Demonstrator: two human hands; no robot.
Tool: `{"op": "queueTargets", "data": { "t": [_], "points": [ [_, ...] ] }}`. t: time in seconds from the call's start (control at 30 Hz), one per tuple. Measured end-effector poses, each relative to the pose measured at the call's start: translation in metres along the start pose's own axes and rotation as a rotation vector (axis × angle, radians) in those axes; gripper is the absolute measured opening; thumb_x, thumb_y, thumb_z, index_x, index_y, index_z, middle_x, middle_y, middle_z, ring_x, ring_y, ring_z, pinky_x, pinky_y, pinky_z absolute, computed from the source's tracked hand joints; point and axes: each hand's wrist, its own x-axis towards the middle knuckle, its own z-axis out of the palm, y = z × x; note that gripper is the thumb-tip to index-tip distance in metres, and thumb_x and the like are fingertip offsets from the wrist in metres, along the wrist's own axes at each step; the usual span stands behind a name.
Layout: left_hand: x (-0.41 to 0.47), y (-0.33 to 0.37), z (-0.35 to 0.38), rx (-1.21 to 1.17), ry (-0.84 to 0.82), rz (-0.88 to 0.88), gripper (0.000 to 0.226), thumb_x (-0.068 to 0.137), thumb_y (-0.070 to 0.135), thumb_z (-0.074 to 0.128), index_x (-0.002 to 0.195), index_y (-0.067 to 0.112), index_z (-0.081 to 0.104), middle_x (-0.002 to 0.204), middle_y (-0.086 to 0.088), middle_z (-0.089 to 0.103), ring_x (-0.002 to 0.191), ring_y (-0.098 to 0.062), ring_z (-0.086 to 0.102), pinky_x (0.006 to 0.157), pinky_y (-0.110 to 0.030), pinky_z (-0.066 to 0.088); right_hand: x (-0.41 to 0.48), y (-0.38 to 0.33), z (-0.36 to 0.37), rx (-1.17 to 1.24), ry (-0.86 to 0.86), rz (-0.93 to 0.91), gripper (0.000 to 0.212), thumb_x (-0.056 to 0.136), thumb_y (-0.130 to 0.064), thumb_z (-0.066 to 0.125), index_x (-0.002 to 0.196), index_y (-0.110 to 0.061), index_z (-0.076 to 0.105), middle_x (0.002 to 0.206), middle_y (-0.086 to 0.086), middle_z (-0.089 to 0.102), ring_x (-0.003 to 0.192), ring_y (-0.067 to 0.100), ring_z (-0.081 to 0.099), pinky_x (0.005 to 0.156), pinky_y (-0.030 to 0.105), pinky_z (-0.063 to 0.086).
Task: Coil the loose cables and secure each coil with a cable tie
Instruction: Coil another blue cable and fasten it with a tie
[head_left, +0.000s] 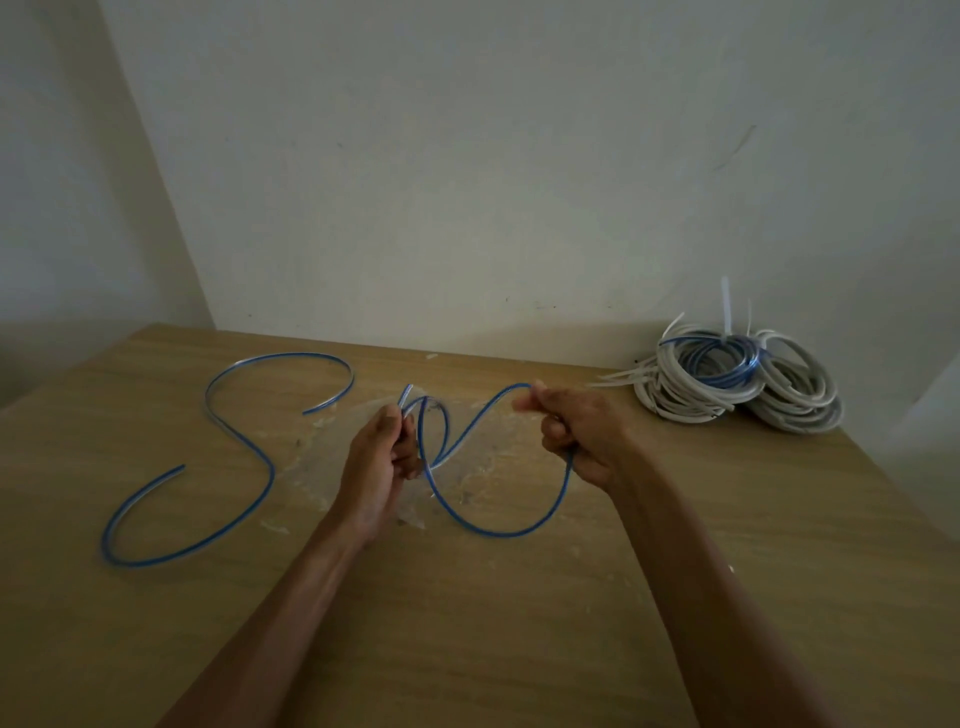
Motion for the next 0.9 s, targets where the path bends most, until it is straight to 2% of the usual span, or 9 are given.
{"op": "queueTargets", "data": {
  "t": [0.1,0.2,0.3,0.43,0.53,0.6,0.77,0.83,0.9],
  "points": [
    [0.0,0.0,0.0,-0.045,0.035,-0.008,0.036,0.11,0.026,0.031,0.08,0.011,0.045,0.055,0.009,0.03,0.048,-0.008,0.024,0.049,-0.023,0.029,-0.006,0.003,0.017,-0.395,0.021,-0.087,0.034,0.109,-0.021,0.041,0.101,0.002,0.066,0.059,0.007,0.057,0.04,0.008,0.036,0.044,0.022,0.029],
    [-0.002,0.004,0.005,-0.155,0.052,-0.052,0.037,0.11,0.024,0.031,0.083,0.009,0.05,0.053,0.008,0.031,0.047,-0.008,0.027,0.047,-0.022,0.031,-0.017,-0.002,0.037,-0.431,-0.043,-0.167,0.035,0.109,-0.021,0.035,0.117,-0.004,0.065,0.071,0.008,0.06,0.05,0.01,0.047,0.05,0.024,0.037],
    [-0.005,0.011,0.011,-0.271,0.049,-0.088,0.037,0.11,0.025,0.033,0.084,0.008,0.055,0.053,0.007,0.029,0.048,-0.009,0.026,0.048,-0.022,0.031,-0.029,0.0,0.054,-0.583,-0.188,-0.255,0.027,0.106,-0.025,0.05,0.125,-0.016,0.067,0.077,0.004,0.066,0.056,0.01,0.057,0.052,0.02,0.043],
    [-0.009,0.013,0.019,-0.304,0.024,-0.065,0.038,0.107,0.026,0.038,0.078,0.012,0.058,0.058,0.003,0.039,0.054,-0.01,0.036,0.055,-0.025,0.034,-0.037,0.028,0.084,-0.808,0.022,-0.612,0.01,0.091,-0.015,0.073,0.085,-0.01,0.078,0.065,-0.012,0.067,0.057,-0.001,0.061,0.059,0.016,0.045],
    [-0.011,0.012,0.02,-0.46,-0.009,-0.146,0.032,0.105,0.03,0.042,0.09,0.011,0.063,0.075,-0.001,0.06,0.068,-0.012,0.059,0.062,-0.023,0.051,-0.037,0.055,0.096,-1.086,0.084,-0.828,0.01,0.091,-0.025,0.071,0.088,-0.015,0.075,0.075,-0.001,0.069,0.063,0.014,0.062,0.06,0.035,0.052],
    [-0.013,0.011,0.018,-0.534,0.0,-0.219,0.035,0.106,0.032,0.041,0.088,0.012,0.062,0.077,0.0,0.059,0.069,-0.012,0.058,0.067,-0.022,0.051,-0.034,0.065,0.093,-1.245,0.12,-0.95,0.011,0.092,-0.024,0.07,0.097,-0.015,0.072,0.076,0.001,0.064,0.058,0.018,0.058,0.051,0.037,0.051],
    [-0.007,0.018,0.006,-0.662,0.144,-0.246,0.041,0.109,0.034,0.033,0.075,0.017,0.048,0.066,0.002,0.049,0.063,-0.016,0.05,0.076,-0.031,0.041,-0.032,0.069,0.087,-1.422,-0.016,-0.91,0.031,0.092,-0.029,0.07,0.122,-0.021,0.063,0.089,0.001,0.072,0.07,0.023,0.068,0.056,0.036,0.053],
    [-0.004,0.017,0.002,-0.711,0.213,-0.245,0.04,0.109,0.033,0.033,0.077,0.017,0.049,0.058,0.004,0.043,0.055,-0.015,0.05,0.077,-0.031,0.044,-0.028,0.06,0.081,-1.392,-0.033,-0.841,0.027,0.092,-0.032,0.071,0.115,-0.019,0.065,0.09,0.002,0.075,0.075,0.023,0.069,0.066,0.034,0.052],
    [-0.004,0.014,0.001,-0.753,0.223,-0.252,0.037,0.109,0.031,0.035,0.079,0.015,0.049,0.054,0.005,0.035,0.048,-0.011,0.04,0.065,-0.027,0.043,-0.026,0.052,0.076,-1.419,-0.069,-0.763,0.017,0.093,-0.033,0.069,0.1,-0.018,0.066,0.089,0.002,0.073,0.079,0.023,0.067,0.08,0.036,0.046]
  ]
}}
